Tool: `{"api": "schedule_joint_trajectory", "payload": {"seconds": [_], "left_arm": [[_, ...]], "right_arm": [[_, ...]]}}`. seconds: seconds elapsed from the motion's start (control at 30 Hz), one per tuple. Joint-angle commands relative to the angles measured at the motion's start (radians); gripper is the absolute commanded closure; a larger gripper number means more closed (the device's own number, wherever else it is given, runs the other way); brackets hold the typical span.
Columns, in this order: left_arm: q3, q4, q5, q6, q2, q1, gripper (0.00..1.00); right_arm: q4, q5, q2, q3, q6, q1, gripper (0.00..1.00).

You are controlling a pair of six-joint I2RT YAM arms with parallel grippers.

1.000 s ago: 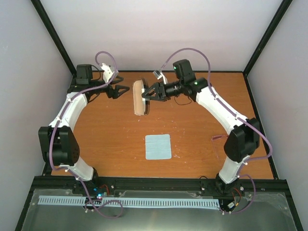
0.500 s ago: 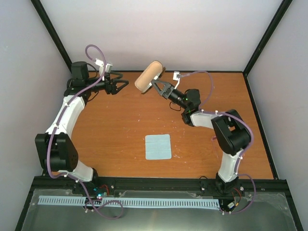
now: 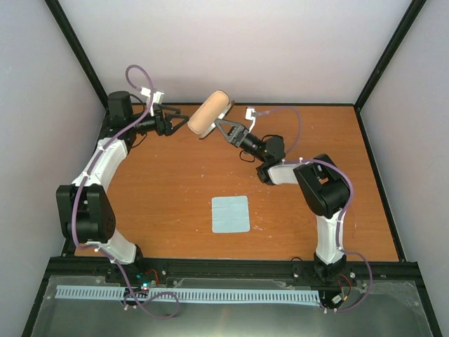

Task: Organize the sunglasses
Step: Place the sunglasses case at the center of the board.

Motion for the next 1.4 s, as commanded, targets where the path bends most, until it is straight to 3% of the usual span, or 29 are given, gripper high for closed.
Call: {"api": "schedule_joint_trajectory", "payload": {"seconds": [0.0,0.27,0.47,0.57,0.77,0.8,0.87,1.0,1.03,1.07,1.1,1.13,1.2,1.27,1.37], "left_arm": [[0.002,0.056,0.032,-0.054,0.016,-0.001,0.17],[0.017,0.031,0.079,-0.029,0.045,-0.015,0.14],[0.029,0.015,0.083,0.006,0.059,-0.046,0.19],[0.031,0.051,0.100,-0.021,0.065,-0.056,0.32],[0.033,0.140,0.148,-0.098,0.077,-0.064,0.80],[0.035,0.143,0.153,-0.101,0.077,-0.066,0.92],[0.040,0.138,0.161,-0.102,0.077,-0.066,0.99],[0.072,0.090,0.162,-0.075,0.074,-0.066,0.99],[0.084,0.069,0.158,-0.061,0.073,-0.066,0.99],[0.098,0.049,0.150,-0.044,0.071,-0.066,0.99],[0.118,0.021,0.137,-0.019,0.070,-0.065,0.99],[0.138,-0.010,0.119,0.013,0.070,-0.064,0.99],[0.181,-0.055,0.084,0.086,0.069,-0.060,0.99],[0.237,-0.136,0.026,0.149,0.074,-0.058,0.99],[0.296,-0.213,-0.035,0.271,0.084,-0.059,0.99]], "right_arm": [[0.201,-0.007,-0.038,0.024,-0.021,0.006,0.97],[0.201,-0.033,-0.012,0.073,0.001,0.007,0.97],[0.201,-0.046,-0.015,0.085,0.008,0.007,0.97],[0.201,-0.048,-0.014,0.086,0.009,0.007,0.97],[0.200,-0.044,-0.006,0.092,0.013,0.005,0.97],[0.200,-0.045,-0.002,0.094,0.017,0.005,0.97],[0.200,-0.042,0.008,0.098,0.028,0.004,0.95],[0.199,-0.016,0.019,0.086,0.052,-0.002,0.74],[0.199,-0.005,0.018,0.075,0.054,-0.004,0.62],[0.199,0.007,0.015,0.059,0.053,-0.007,0.42],[0.197,0.019,0.010,0.037,0.050,-0.012,0.05],[0.191,0.031,0.002,0.010,0.048,-0.021,0.00],[0.157,0.040,-0.042,-0.077,0.039,-0.042,0.00],[0.005,0.016,-0.113,-0.165,-0.032,-0.075,0.00],[-0.498,0.045,-0.310,-0.253,-0.301,-0.111,0.00]]}}
